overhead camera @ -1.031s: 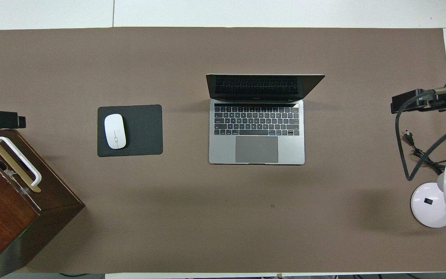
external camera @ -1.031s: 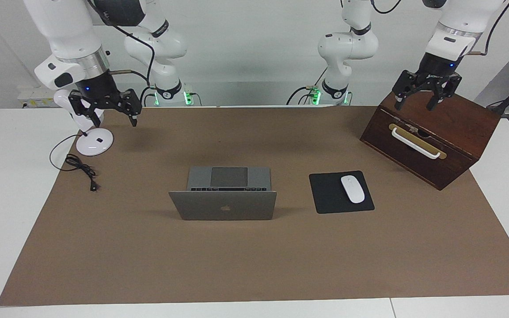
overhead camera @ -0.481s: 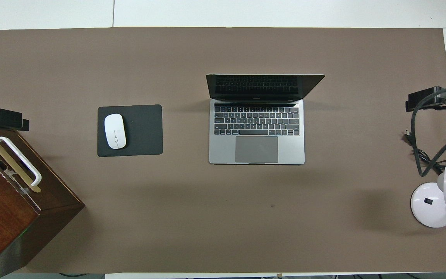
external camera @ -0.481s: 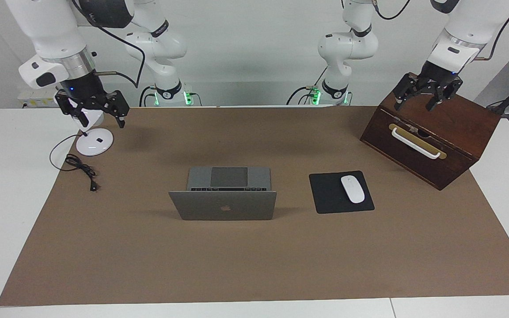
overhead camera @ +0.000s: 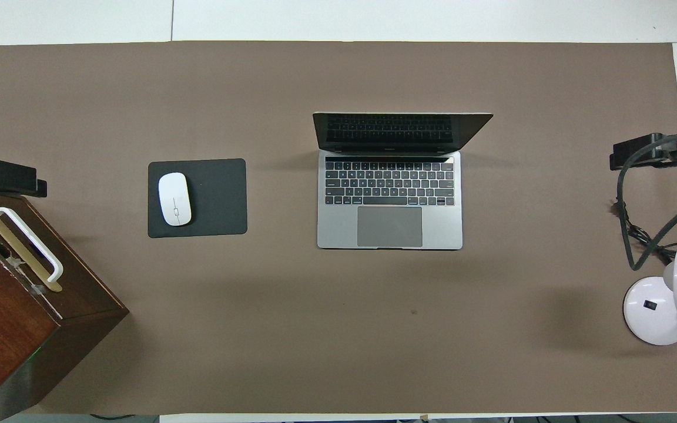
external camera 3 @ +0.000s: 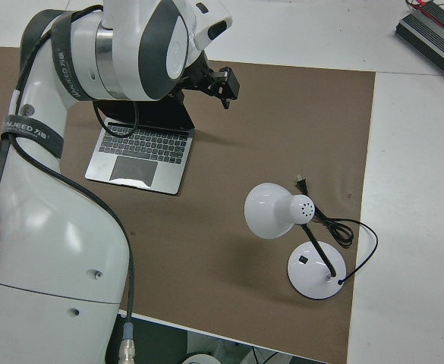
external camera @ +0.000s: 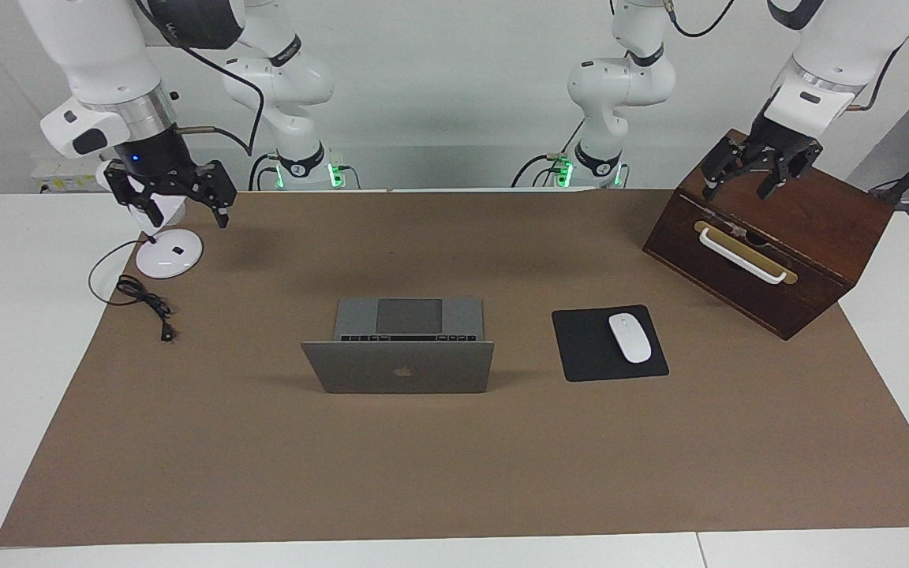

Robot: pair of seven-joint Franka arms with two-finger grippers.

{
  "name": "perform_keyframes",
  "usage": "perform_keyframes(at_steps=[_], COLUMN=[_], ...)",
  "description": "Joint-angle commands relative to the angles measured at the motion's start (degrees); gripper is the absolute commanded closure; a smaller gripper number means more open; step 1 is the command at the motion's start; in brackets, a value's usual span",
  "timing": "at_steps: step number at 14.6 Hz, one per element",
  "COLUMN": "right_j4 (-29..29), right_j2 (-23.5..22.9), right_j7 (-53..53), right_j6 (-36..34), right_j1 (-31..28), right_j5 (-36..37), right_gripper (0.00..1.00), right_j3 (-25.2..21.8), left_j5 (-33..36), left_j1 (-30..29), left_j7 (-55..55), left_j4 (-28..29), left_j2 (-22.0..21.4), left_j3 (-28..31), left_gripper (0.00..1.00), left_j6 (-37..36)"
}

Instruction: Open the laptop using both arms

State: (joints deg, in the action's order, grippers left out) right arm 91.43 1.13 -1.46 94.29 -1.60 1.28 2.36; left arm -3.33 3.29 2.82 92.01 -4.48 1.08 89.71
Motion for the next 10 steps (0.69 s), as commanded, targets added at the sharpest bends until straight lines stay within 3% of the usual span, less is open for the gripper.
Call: perform_keyframes(at_steps=[1, 10], right_j4=[2.1, 2.9], right_j2=[1.5, 1.7], right_j7=[3.2, 3.5], right_j6=[1.9, 1.5], right_j1=[-0.2, -0.4], right_j5=[0.6, 0.4], right_gripper=[0.0, 0.0], right_j3=[0.0, 0.0], left_j5=[0.6, 2.2], left_j1=[-0.7, -0.6], left_j7=[1.0, 0.8], left_j4=[0.1, 0.5], left_j2=[-0.1, -0.3], left_j3=[-0.6, -0.6], left_gripper=[0.0, 0.0], left_j6=[2.7, 2.0])
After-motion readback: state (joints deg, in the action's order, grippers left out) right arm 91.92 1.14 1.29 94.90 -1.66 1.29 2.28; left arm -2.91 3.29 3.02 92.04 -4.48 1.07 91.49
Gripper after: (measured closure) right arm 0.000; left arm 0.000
